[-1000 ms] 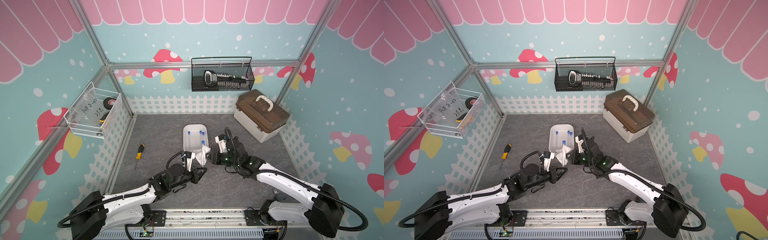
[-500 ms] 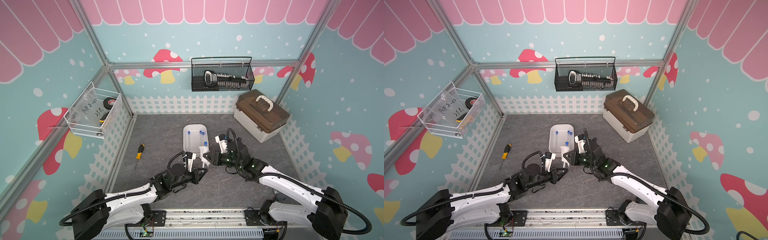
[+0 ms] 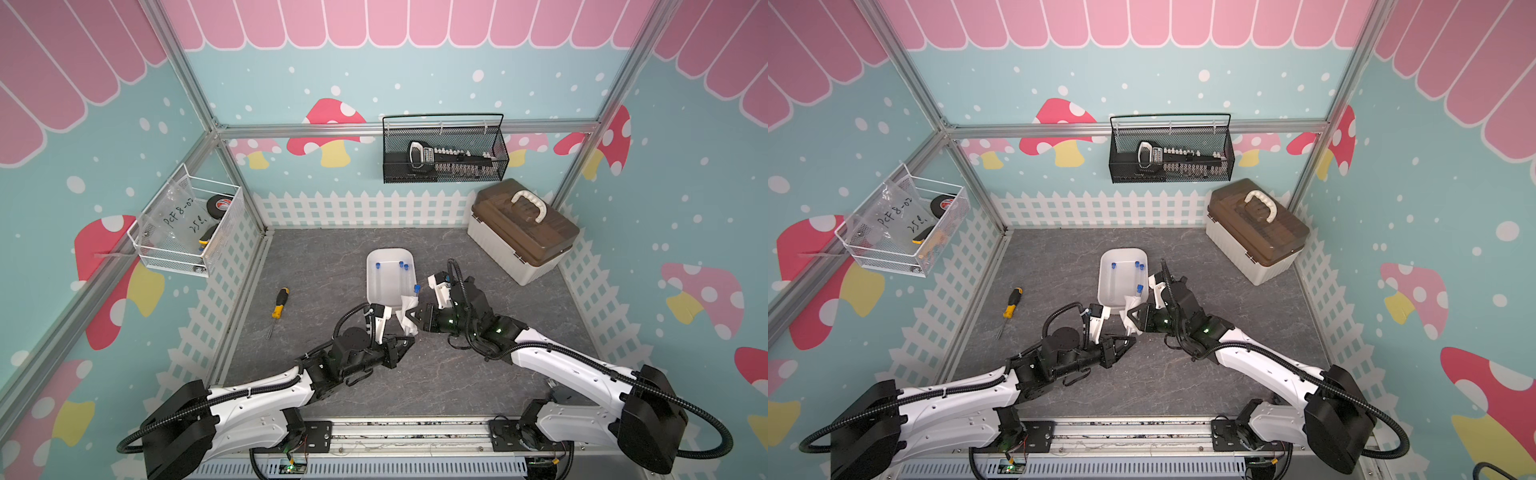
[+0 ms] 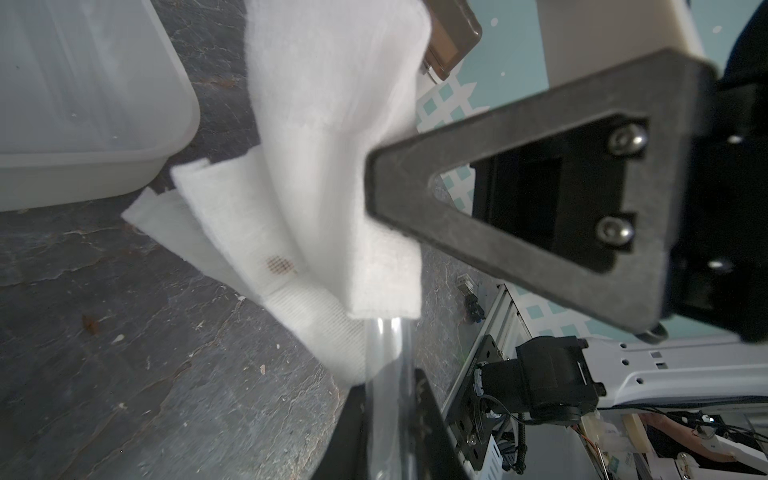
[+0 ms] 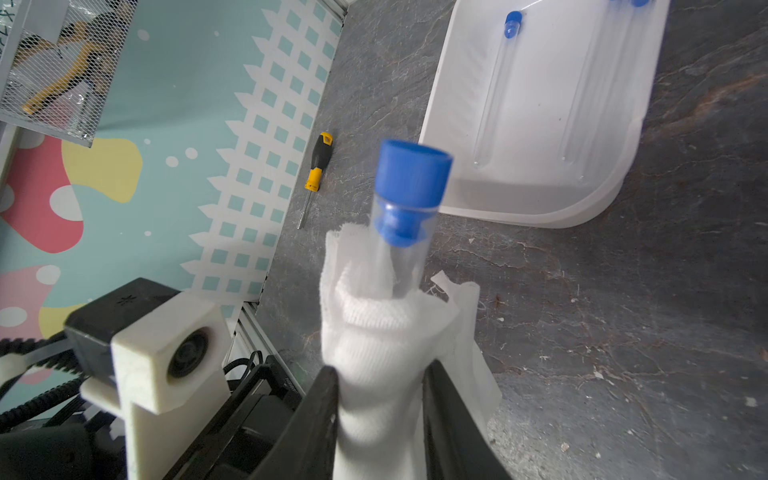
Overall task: Wipe the exteriors of test tubes
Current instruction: Wipe the dirt from the test tube.
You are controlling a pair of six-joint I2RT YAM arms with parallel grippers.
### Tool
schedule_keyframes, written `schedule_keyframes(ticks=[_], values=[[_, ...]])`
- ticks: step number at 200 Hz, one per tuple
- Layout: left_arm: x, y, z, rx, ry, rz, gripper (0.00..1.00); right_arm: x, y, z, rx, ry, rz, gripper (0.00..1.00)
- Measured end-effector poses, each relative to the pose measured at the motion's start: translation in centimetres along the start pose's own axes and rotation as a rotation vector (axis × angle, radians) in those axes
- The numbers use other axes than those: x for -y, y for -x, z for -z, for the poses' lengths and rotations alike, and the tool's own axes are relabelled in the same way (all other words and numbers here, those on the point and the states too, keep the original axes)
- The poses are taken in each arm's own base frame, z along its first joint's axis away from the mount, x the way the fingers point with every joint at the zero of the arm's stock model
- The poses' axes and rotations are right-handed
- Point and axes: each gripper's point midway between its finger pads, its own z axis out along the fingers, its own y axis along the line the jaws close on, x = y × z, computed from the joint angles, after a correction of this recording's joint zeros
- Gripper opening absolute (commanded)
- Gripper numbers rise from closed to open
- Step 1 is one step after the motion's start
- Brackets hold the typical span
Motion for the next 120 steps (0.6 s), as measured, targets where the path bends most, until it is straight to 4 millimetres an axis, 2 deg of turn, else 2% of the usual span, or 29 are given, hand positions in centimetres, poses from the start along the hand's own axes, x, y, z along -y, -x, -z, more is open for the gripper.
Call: schedule_keyframes(ticks=[27, 62, 103, 120], values=[[0.0, 0.0, 0.0, 0.0, 0.0, 0.0, 0.08, 0.1, 0.1, -0.9, -0.012, -0.008, -0.001, 0.3], [0.0, 0.0, 0.0, 0.0, 0.0, 0.0, 0.08, -0.5, -0.8, -1.2, -0.038, 0.003, 0.005, 0.28], [-0.2, 0.2, 0.0, 0.006, 0.003, 0.002, 0.08, -1.5, -3.8, -1.2, -0.095, 0.024, 0.006, 0.27], [-0.2, -0.1, 0.0, -0.005, 0.003, 0.003, 0.08, -1.4, -4.3, -1.2, -0.088, 0.019, -0.003, 0.27]])
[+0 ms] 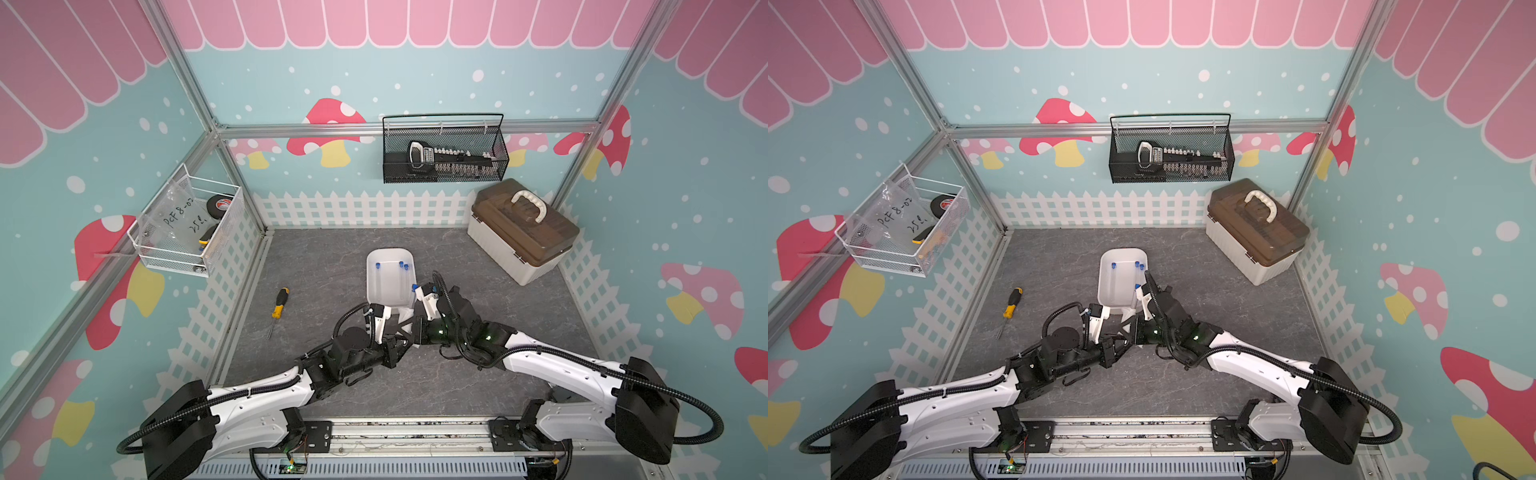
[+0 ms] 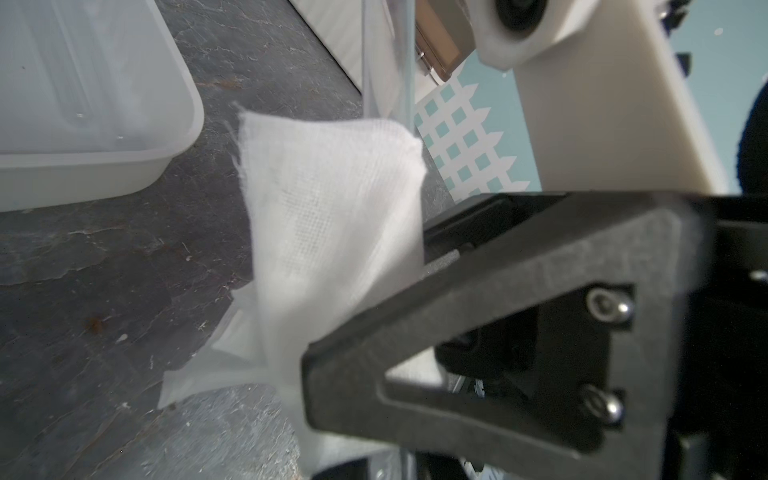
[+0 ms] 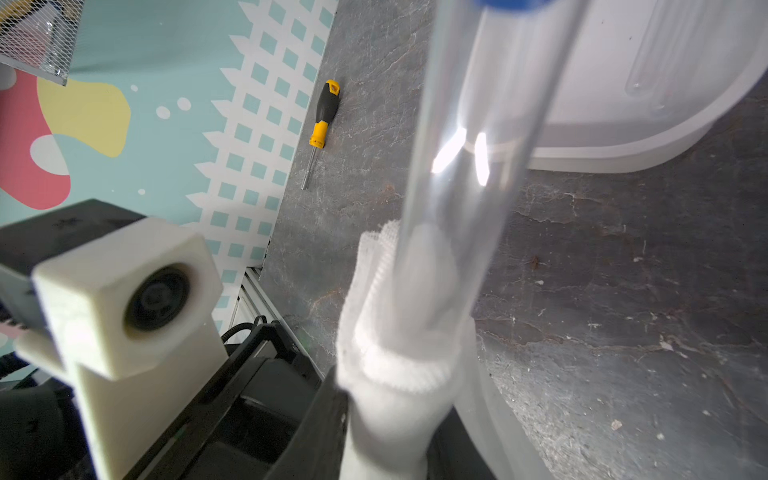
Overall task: Wipe the exteriors of test tubes
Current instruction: Wipe the dirt from the test tube.
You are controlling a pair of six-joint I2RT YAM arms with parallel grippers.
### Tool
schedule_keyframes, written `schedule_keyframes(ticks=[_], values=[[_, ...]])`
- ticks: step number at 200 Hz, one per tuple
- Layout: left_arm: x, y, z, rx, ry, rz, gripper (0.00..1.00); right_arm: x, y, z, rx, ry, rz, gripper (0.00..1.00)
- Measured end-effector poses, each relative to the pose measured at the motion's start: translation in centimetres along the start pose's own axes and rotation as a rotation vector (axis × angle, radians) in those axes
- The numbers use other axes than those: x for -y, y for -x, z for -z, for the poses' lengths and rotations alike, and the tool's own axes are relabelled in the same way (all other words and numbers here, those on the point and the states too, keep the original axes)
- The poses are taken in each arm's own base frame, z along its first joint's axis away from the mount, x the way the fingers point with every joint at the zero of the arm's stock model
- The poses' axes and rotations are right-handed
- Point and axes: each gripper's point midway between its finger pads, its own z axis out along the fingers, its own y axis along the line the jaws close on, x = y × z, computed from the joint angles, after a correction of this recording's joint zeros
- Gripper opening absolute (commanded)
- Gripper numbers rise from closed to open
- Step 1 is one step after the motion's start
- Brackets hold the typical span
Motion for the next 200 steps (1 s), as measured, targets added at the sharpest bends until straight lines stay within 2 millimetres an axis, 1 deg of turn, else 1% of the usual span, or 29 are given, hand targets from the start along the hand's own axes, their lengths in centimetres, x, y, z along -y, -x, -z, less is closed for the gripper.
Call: schedule_keyframes(ticks=[39, 57, 86, 108, 123, 134, 152, 170, 185, 200], values=[[-0.1, -0.1, 0.0, -0.003, 0.003, 0.002, 0.08, 0.4, 0.2, 0.0, 0.026, -0.016, -0.005, 0.24], [-0.2, 0.0, 0.0, -0.001, 0.003, 0.003, 0.08, 0.5, 0.9, 0.0, 0.031, -0.022, 0.003, 0.24], [-0.4, -0.1, 0.0, -0.003, 0.009, 0.005, 0.08, 1.2, 4.2, -0.2, 0.079, -0.044, -0.001, 0.24], [-0.4, -0.1, 0.1, -0.001, 0.008, 0.004, 0.08, 1.5, 7.0, 0.2, 0.122, -0.051, 0.004, 0.24], [-0.2, 0.1, 0.2, 0.006, 0.002, 0.003, 0.08, 1.3, 8.3, 0.4, 0.138, -0.051, 0.018, 0.24], [-0.1, 0.2, 0.2, 0.01, -0.002, 0.002, 0.08, 1.0, 8.9, 0.5, 0.143, -0.046, 0.029, 0.24], [-0.1, 0.3, 0.2, 0.011, -0.003, 0.002, 0.08, 0.7, 8.9, 0.4, 0.133, -0.036, 0.042, 0.24], [-0.1, 0.2, 0.2, 0.011, -0.003, 0.002, 0.08, 0.3, 8.1, 0.1, 0.113, -0.031, 0.051, 0.24], [-0.1, 0.3, 0.2, 0.011, -0.002, 0.002, 0.08, -0.2, 6.8, -0.3, 0.085, -0.021, 0.061, 0.24], [-0.1, 0.3, 0.2, 0.013, -0.001, 0.002, 0.08, -0.5, 4.7, -0.8, 0.042, -0.015, 0.065, 0.24]])
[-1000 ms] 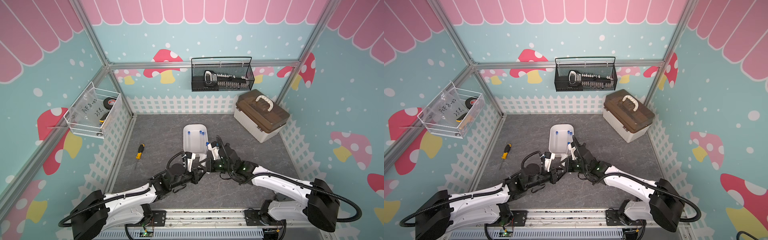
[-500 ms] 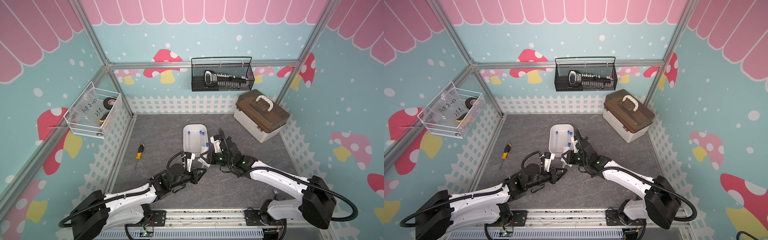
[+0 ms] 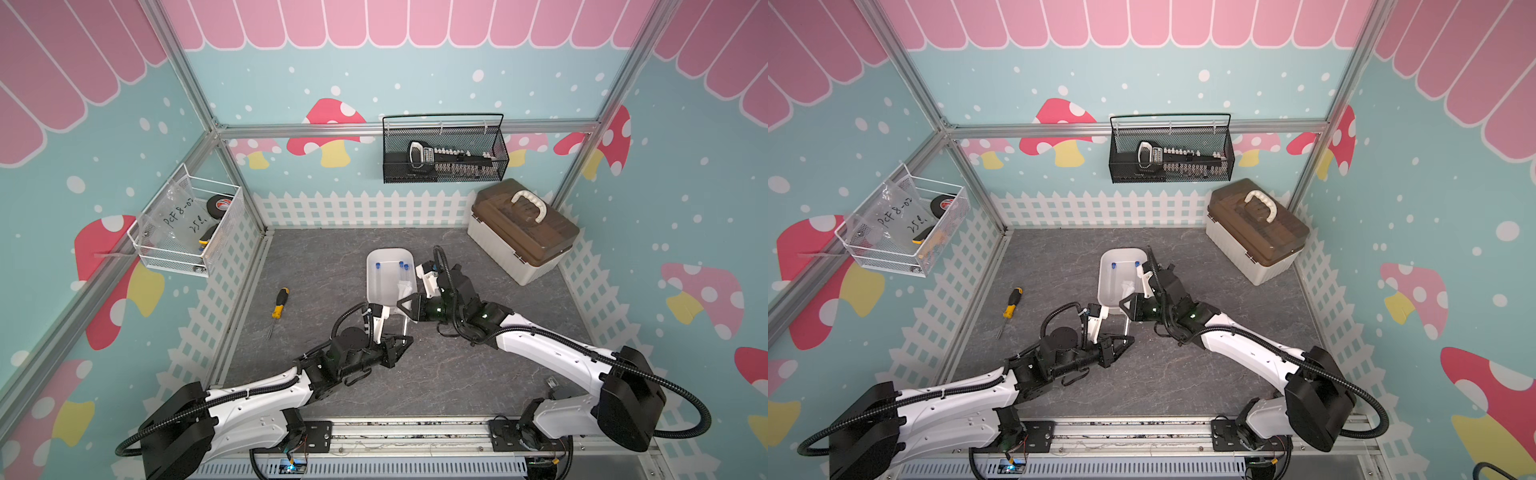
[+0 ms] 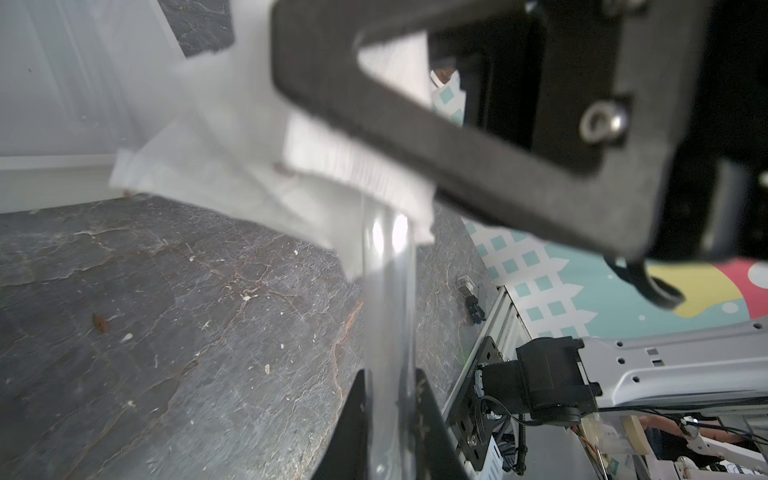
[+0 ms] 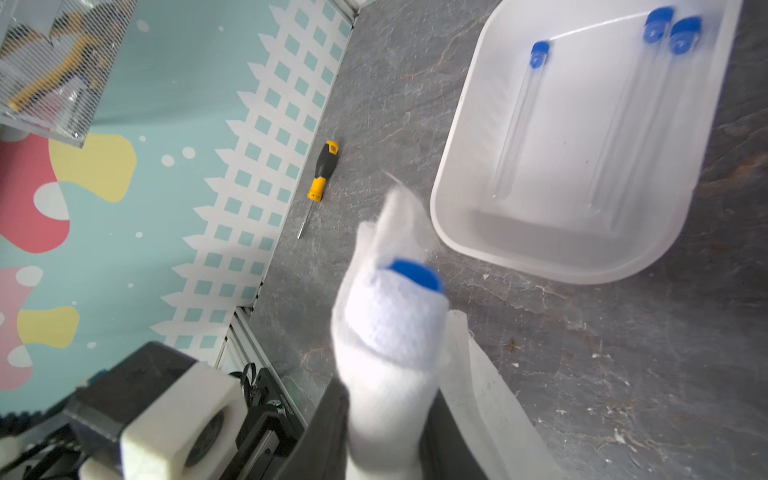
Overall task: Wipe the exteriors of test tubes
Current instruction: Wipe the dirt from the test tube.
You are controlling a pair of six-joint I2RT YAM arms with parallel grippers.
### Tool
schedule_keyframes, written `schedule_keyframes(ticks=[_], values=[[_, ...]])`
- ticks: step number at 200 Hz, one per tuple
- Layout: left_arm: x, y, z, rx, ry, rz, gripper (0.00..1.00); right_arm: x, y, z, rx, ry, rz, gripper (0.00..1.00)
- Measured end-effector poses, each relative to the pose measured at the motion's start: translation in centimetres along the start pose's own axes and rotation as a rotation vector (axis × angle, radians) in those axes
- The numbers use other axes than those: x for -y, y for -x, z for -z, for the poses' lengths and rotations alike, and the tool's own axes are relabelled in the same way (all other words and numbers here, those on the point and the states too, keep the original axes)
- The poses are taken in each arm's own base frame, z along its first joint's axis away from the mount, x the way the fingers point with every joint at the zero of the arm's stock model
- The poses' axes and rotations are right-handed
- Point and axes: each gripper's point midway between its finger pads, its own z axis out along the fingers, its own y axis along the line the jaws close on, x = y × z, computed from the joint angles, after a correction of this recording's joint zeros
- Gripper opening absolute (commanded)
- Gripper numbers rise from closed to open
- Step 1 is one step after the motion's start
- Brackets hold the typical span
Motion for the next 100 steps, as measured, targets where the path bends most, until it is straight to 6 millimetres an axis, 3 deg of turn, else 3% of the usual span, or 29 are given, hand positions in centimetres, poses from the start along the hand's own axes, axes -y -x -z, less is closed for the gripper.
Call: schedule_keyframes(ticks=[27, 40, 76, 100], values=[[0.0, 0.0, 0.0, 0.001, 0.001, 0.0, 0.08, 0.2, -3.9, -0.1, -0.068, -0.005, -0.014, 0.24], [-0.1, -0.3, 0.0, -0.012, 0.004, 0.002, 0.08, 0.4, -4.4, 0.1, -0.068, -0.009, -0.024, 0.24], [-0.1, -0.2, 0.0, -0.01, 0.002, 0.001, 0.08, 0.5, -3.7, 0.3, -0.042, -0.017, -0.019, 0.23], [0.0, 0.0, 0.1, -0.001, 0.001, 0.001, 0.08, 0.8, -1.1, 0.3, -0.005, -0.02, -0.023, 0.23]])
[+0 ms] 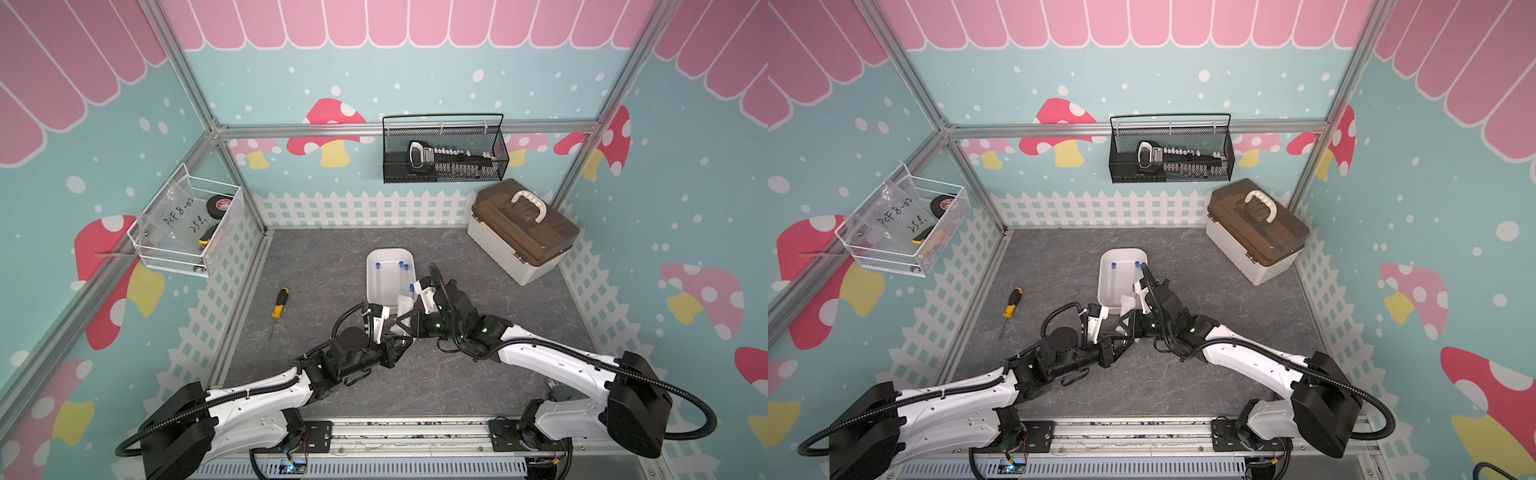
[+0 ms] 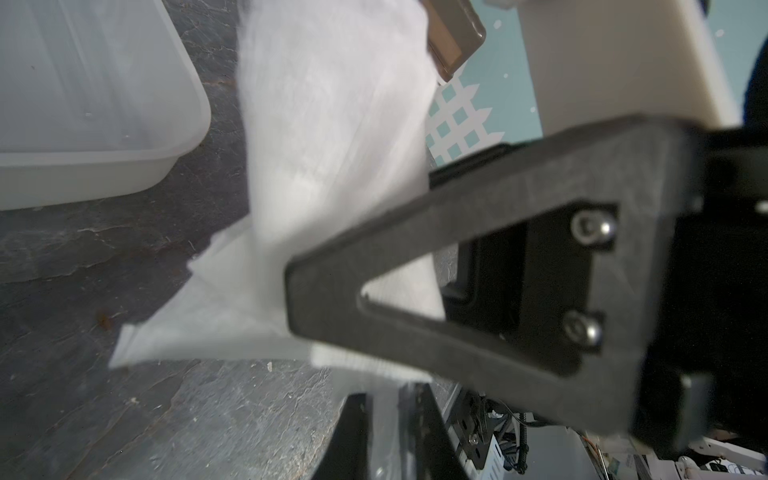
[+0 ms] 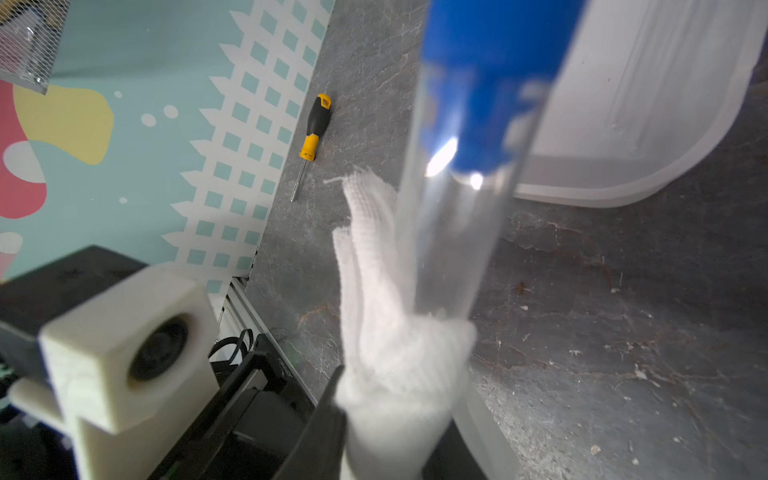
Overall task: Wipe the exteriors of test tubes
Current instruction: Wipe the dirt from the test tube, then place the cleaning item at the center of the board.
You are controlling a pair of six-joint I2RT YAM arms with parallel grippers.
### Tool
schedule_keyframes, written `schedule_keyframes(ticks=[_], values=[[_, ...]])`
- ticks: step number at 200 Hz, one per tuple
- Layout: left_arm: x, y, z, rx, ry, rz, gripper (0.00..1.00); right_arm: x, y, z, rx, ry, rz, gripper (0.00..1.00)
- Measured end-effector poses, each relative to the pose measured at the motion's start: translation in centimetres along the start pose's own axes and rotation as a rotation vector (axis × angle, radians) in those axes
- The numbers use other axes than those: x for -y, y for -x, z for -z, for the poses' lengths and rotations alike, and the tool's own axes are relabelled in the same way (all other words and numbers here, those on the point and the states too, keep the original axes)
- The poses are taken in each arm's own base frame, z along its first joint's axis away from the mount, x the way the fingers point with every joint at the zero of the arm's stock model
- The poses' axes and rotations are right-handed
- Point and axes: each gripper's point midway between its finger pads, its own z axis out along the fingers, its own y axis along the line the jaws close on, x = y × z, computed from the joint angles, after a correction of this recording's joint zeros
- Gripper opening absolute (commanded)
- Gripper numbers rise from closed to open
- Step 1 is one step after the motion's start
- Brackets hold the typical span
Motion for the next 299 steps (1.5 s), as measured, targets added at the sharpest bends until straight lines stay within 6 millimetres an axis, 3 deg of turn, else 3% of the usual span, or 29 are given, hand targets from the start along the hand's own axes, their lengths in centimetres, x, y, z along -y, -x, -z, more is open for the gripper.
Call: schedule_keyframes(ticks=[55, 86, 134, 190, 218, 241, 268, 299], values=[[0.2, 1.1, 0.7, 0.047, -0.002, -0.002, 0.08, 0.5, 6.5, 0.3, 0.061, 0.029, -0.011, 0.23], [0.3, 1.6, 0.9, 0.069, 0.0, -0.002, 0.08, 1.0, 8.2, 0.5, 0.059, 0.033, -0.021, 0.22], [-0.1, 0.7, 1.4, 0.04, 0.007, 0.0, 0.08, 5.1, 12.7, 2.0, 0.171, -0.068, -0.011, 0.22], [-0.3, 0.4, 1.4, 0.033, 0.011, 0.001, 0.08, 5.5, 14.7, 3.3, 0.223, -0.085, 0.007, 0.22], [-0.3, 0.4, 1.4, 0.033, 0.011, 0.0, 0.08, 6.0, 14.5, 4.3, 0.236, -0.103, 0.0, 0.22], [-0.3, 0.4, 1.4, 0.033, 0.012, 0.0, 0.08, 6.9, 12.9, 5.2, 0.227, -0.121, -0.012, 0.22], [-0.4, 0.3, 1.4, 0.028, 0.017, 0.001, 0.08, 9.1, 9.1, 5.5, 0.176, -0.161, -0.044, 0.22], [-0.1, 0.5, 1.5, 0.032, 0.014, 0.0, 0.08, 13.4, 3.0, 5.0, 0.082, -0.246, -0.121, 0.22]])
